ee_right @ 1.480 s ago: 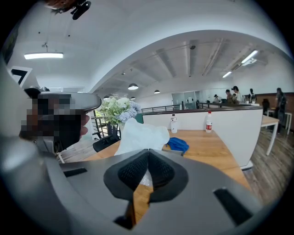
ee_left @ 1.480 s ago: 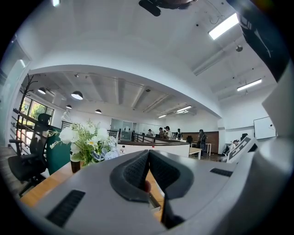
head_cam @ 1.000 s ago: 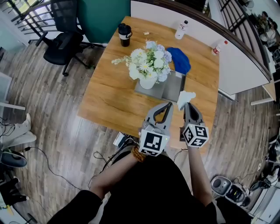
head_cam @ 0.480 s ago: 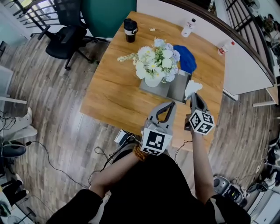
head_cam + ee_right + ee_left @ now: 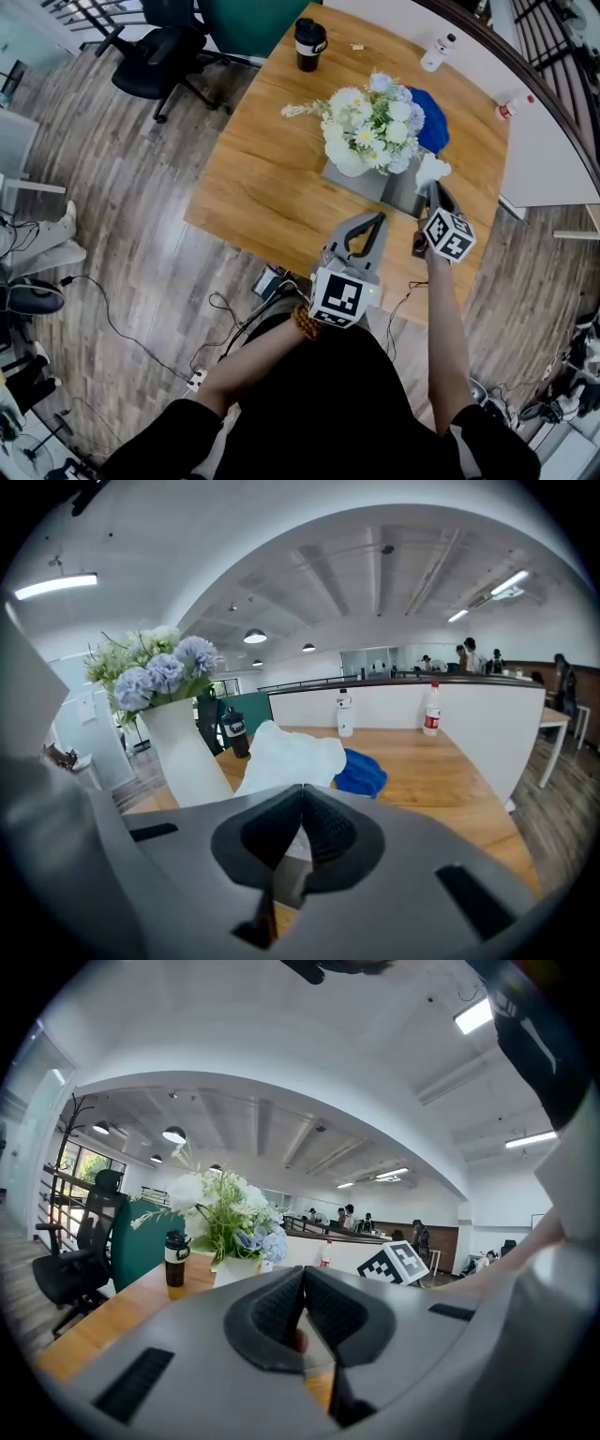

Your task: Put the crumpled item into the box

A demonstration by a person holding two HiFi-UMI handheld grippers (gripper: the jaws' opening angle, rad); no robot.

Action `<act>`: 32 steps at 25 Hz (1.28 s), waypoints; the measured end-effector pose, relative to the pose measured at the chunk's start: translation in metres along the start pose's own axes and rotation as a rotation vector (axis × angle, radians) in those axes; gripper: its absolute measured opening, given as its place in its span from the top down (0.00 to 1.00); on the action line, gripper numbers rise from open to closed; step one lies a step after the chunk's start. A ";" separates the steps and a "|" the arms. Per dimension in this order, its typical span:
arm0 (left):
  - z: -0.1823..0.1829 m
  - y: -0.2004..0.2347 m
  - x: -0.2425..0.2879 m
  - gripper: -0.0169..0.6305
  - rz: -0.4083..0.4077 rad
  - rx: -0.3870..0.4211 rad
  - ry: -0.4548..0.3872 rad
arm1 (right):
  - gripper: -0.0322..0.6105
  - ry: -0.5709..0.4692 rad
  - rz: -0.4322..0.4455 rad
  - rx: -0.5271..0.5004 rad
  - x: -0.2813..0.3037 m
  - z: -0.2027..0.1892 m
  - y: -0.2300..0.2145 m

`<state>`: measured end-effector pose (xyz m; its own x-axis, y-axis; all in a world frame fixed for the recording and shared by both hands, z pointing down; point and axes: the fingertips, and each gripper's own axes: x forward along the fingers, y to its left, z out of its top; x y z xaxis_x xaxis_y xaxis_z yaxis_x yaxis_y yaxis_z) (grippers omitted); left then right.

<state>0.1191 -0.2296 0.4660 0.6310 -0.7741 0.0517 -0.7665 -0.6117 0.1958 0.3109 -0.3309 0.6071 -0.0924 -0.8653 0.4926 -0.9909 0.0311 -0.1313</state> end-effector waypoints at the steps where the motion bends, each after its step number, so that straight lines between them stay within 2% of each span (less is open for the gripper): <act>1: -0.001 0.002 0.000 0.94 0.002 -0.004 0.002 | 0.94 0.010 -0.004 -0.004 0.007 -0.002 -0.002; 4: -0.006 0.009 0.002 0.94 0.007 -0.015 0.010 | 0.94 0.041 -0.038 -0.012 0.026 -0.007 -0.007; 10: -0.011 0.023 0.003 0.94 0.030 -0.033 0.021 | 0.94 0.138 -0.058 0.001 0.063 -0.044 -0.024; 23: -0.023 0.045 0.005 0.94 0.066 -0.063 0.048 | 0.94 0.309 -0.101 -0.045 0.094 -0.087 -0.031; 29: -0.028 0.055 0.001 0.94 0.087 -0.065 0.060 | 0.93 0.364 -0.123 0.029 0.102 -0.109 -0.036; 32: -0.030 0.059 -0.001 0.94 0.094 -0.066 0.065 | 0.93 0.381 -0.140 0.034 0.103 -0.115 -0.039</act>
<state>0.0768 -0.2602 0.5064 0.5647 -0.8141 0.1359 -0.8145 -0.5230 0.2512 0.3283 -0.3630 0.7620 0.0069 -0.6124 0.7906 -0.9933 -0.0956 -0.0653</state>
